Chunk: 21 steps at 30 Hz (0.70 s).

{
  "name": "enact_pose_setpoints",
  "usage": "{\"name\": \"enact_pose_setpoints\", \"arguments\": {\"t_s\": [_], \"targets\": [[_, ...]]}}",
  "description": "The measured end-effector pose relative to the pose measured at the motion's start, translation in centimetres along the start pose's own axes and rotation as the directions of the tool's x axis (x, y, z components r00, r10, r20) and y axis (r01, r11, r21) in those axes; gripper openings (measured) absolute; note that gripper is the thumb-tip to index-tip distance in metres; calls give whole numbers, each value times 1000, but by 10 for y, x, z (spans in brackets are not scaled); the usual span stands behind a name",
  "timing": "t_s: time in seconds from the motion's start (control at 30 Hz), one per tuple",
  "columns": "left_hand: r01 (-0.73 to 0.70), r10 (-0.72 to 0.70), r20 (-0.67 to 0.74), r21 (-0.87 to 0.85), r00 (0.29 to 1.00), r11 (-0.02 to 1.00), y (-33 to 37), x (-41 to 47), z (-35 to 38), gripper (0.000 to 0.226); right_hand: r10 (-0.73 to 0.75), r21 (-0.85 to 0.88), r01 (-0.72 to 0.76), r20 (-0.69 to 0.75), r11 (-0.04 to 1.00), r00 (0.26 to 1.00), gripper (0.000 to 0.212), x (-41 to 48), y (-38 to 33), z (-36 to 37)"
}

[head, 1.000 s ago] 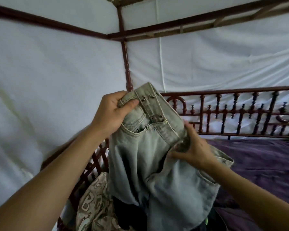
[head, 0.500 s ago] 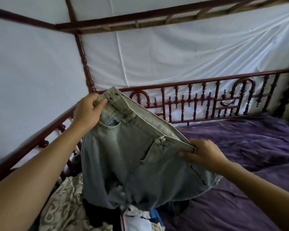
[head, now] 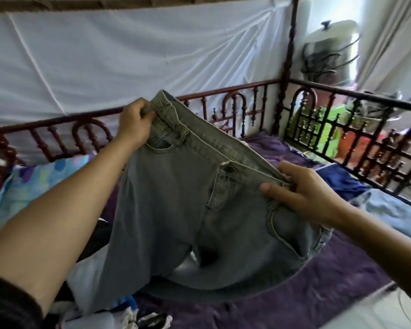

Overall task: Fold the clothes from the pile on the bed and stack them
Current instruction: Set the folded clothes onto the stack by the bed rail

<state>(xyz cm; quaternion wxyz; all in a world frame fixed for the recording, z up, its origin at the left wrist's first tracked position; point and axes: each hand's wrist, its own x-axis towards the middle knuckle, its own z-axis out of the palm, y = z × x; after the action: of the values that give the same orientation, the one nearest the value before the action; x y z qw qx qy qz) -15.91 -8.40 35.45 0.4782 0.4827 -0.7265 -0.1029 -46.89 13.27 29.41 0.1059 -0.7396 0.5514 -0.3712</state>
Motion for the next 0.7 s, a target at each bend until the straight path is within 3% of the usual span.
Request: {"name": "enact_pose_setpoints", "arguments": {"t_s": [0.17, 0.3, 0.4, 0.7], "targets": [[152, -173, 243, 103, 954, 983, 13, -30, 135, 11, 292, -179, -277, 64, 944, 954, 27, -52, 110, -24], [136, -195, 415, 166, 889, 977, 21, -51, 240, 19, 531, -384, -486, 13, 785, 847, 28, -92, 208, -21], [114, -158, 486, 121, 859, 986, 37, -55, 323, 18, 664, -408, -623, -52, 667, 746, 30, -111, 277, -26], [112, -52, 551, -76, 833, 991, 104, -33, 529, 14, 785, -483, -760, -210, 436, 583, 30, -125, 443, -85]]}}
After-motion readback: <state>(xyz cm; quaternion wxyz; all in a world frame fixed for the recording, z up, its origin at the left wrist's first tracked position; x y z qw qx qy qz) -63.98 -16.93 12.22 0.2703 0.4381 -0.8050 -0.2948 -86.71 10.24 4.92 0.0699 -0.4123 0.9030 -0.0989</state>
